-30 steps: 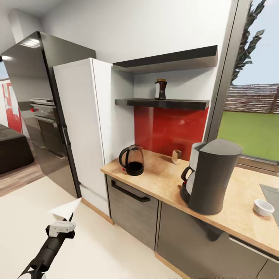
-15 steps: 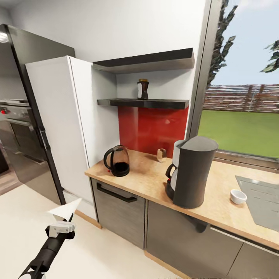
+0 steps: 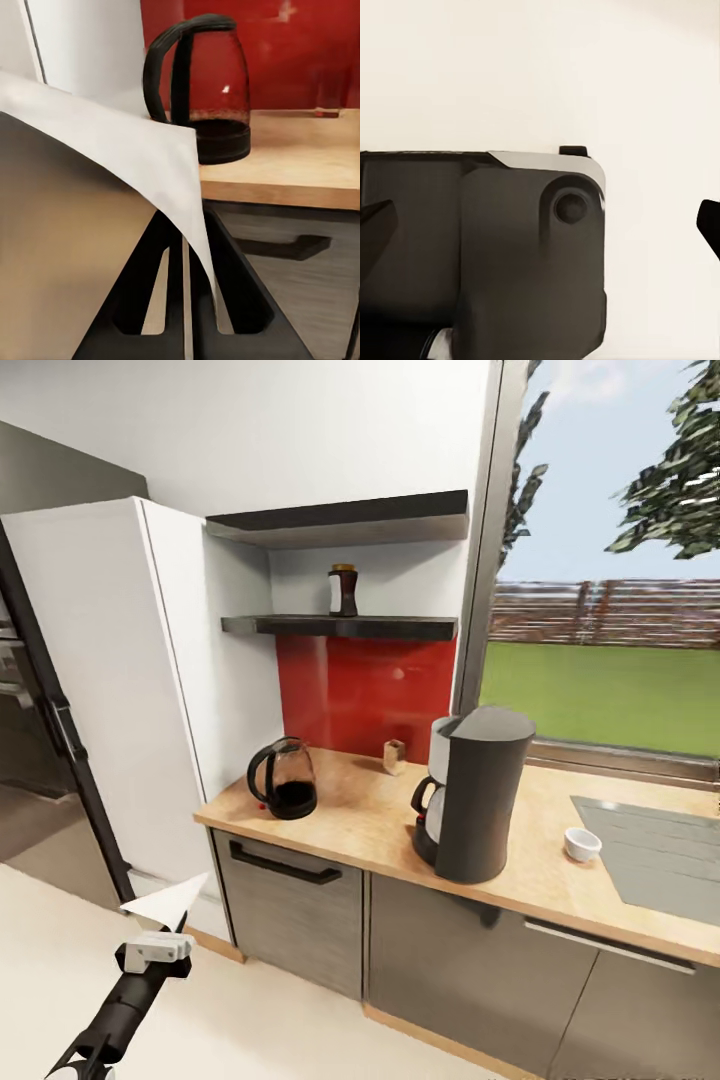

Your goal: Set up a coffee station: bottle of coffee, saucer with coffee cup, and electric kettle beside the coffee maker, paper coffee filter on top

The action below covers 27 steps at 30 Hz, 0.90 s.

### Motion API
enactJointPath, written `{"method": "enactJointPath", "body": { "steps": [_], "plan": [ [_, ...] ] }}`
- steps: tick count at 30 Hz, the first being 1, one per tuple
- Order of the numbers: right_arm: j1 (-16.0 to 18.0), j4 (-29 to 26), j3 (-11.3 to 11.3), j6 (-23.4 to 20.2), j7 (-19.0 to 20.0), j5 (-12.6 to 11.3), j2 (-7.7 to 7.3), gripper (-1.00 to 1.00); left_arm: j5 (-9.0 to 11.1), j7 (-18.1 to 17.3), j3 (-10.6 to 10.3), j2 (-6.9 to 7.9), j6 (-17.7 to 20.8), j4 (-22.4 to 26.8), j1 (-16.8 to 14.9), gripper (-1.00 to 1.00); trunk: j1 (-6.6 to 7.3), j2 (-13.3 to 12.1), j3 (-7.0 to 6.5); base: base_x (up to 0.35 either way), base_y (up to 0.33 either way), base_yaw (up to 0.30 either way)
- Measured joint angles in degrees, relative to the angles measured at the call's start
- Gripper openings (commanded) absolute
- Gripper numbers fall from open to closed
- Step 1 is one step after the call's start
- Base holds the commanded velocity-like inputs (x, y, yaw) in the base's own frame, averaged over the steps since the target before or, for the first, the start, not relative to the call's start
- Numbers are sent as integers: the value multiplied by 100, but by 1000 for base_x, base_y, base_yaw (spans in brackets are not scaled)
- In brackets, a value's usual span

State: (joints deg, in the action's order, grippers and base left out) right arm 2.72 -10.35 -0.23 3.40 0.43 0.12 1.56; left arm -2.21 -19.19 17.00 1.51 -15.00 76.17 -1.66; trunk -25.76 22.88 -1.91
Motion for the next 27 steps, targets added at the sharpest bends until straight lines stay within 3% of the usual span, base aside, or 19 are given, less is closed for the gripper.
{"method": "enactJointPath", "body": {
  "steps": [7, 27],
  "plan": [
    [0, 1, 38, 6, -11, 31, 10, 100, -8, -1, 19, 2, -13, -1, 2, -100, 0, 0, 0, 78, 220, -20],
    [2, -9, 0, 9, 5, 9, 7, 100, -8, -6, -8, -8, -41, 2, 2, -100, -1, 0, -2, 3, 6, -9]
  ]
}}
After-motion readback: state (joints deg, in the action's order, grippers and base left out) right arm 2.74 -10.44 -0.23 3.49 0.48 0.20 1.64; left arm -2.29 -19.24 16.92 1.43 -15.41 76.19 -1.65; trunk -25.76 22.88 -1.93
